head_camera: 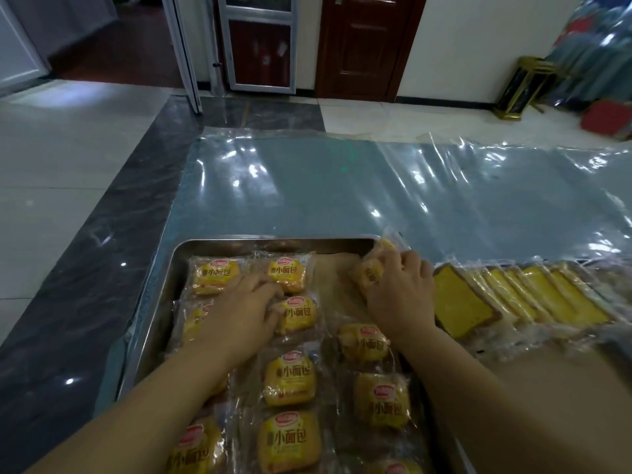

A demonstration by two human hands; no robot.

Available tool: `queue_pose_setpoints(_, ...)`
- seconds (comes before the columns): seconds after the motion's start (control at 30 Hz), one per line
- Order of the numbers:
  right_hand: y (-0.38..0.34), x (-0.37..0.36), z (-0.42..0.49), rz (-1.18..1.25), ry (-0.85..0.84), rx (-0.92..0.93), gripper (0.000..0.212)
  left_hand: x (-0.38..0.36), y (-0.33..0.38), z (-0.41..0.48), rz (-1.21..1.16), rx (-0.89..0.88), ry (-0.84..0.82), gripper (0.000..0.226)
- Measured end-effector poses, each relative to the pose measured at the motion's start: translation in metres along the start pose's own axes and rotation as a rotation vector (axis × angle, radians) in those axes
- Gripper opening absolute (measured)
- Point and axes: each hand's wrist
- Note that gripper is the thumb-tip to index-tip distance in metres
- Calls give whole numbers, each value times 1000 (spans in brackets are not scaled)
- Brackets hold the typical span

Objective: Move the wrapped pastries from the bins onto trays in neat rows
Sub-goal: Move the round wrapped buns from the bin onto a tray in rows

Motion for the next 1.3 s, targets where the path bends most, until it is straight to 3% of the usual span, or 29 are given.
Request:
queue_pose_setpoints(0.2,20,2,3,76,-195,-136,31,-21,26,-5,44,-30,-109,40)
queue_pose_setpoints(0.4,20,-5,8,14,-260,-111,30,-33,27,-17,75,11,-195,47)
queue_pose_setpoints(0.57,11,-9,11,66,-285,-113,7,-34,25,-23,71,31,-204,52)
queue_pose_setpoints(0.73,4,-9,12,513,-186,-387,8,-31,22,-26,73,27,-200,53)
queue_pose_setpoints(0.83,-5,-8,11,862,-378,-760,12,-29,21,-29,86,26,-195,52)
queue_pose_setpoints(0.9,-10,-7,7,855,-589,-914,19,-26,20,-30,87,34,-184,50)
queue_pose_setpoints(0.97,-10,-9,-6,683,-670,-801,22,-23,19,-30,75,40,-176,45)
queue_pose_setpoints(1.07,-6,-3,-22,428,-410,-420,14,-19,18,-27,45,43,-155,37)
queue_pose_setpoints(1.13,-4,5,-19,319,-224,-284,19,-17,18,-24,36,37,-133,35)
queue_pose_setpoints(1.2,1,10,-5,377,-93,-331,22,-17,18,-20,36,31,-119,38)
queue_pose_setpoints(1.3,11,10,17,475,10,-557,34,-19,19,-11,49,29,-111,41)
Point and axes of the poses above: each hand's wrist, its own z-axis towards the middle knuckle, its own x-axis out of the back of the hand, y = z × x, and after that the axes turned 14 degrees about y, right-handed
